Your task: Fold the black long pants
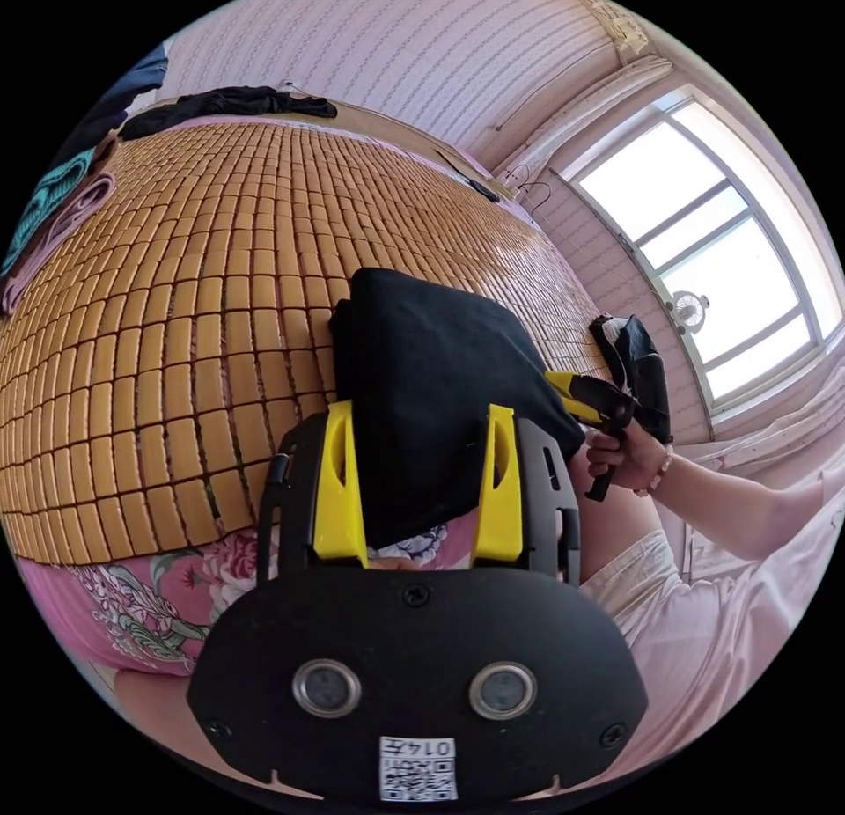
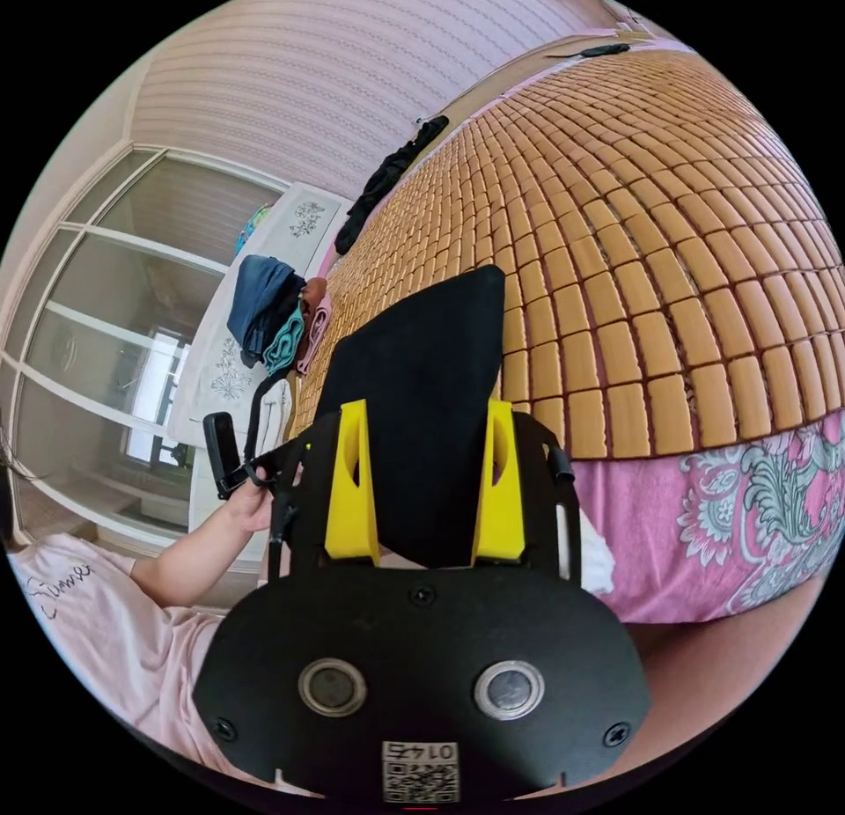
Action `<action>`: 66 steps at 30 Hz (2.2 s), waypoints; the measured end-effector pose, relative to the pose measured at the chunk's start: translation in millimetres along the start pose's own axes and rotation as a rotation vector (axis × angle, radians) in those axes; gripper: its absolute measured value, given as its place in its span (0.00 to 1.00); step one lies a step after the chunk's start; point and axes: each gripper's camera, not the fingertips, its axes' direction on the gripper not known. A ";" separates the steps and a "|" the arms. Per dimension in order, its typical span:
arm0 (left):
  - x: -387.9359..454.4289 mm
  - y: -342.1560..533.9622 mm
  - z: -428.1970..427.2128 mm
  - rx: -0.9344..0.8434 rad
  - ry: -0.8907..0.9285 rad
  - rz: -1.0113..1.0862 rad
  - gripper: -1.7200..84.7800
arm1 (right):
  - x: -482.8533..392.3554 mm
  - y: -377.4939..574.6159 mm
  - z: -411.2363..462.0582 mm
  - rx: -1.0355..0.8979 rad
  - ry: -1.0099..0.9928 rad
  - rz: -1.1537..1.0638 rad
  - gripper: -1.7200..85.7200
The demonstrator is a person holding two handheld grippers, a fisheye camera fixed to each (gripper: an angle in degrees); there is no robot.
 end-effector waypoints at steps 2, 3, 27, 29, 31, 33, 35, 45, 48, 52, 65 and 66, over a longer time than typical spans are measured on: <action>0.4 -2.7 0.3 0.001 0.021 -0.003 0.26 | -5.0 -7.1 2.4 -0.025 0.016 -0.014 0.20; -1.0 -4.7 0.2 0.002 0.023 -0.012 0.25 | -6.3 -11.1 2.9 -0.034 0.030 -0.009 0.19; 141.4 -12.6 2.0 0.197 0.212 -0.090 0.07 | -85.1 -0.6 -121.7 0.092 -0.165 -0.470 0.07; 181.5 -21.1 24.5 0.198 0.274 -0.074 0.07 | -67.1 -7.4 -154.6 0.102 -0.110 -0.484 0.07; 229.1 -35.0 51.6 0.169 0.324 -0.041 0.07 | -50.5 -16.7 -189.5 0.103 -0.029 -0.504 0.07; 306.2 -59.2 89.8 0.123 0.387 0.030 0.07 | -28.9 -32.3 -239.6 0.092 0.098 -0.532 0.07; 373.7 -76.8 116.1 0.115 0.421 0.104 0.08 | -11.0 -46.9 -280.5 0.085 0.208 -0.544 0.08; 672.1 -184.9 263.8 -0.025 0.553 0.294 0.14 | 215.6 -144.9 -429.6 0.361 0.736 0.033 0.04; 678.6 -172.6 243.2 -0.015 0.499 0.431 0.13 | 304.2 -133.0 -316.0 0.216 0.730 0.127 0.02; 694.0 -135.0 192.7 -0.133 0.137 0.795 0.12 | 349.4 -109.9 -236.1 0.265 0.761 0.161 0.02; 611.1 84.5 -107.6 0.316 -0.469 0.825 0.11 | 205.7 115.9 29.7 0.454 0.711 -0.364 0.13; 607.0 103.0 -131.8 0.352 -0.548 0.834 0.11 | 194.0 142.5 67.2 0.440 0.660 -0.398 0.15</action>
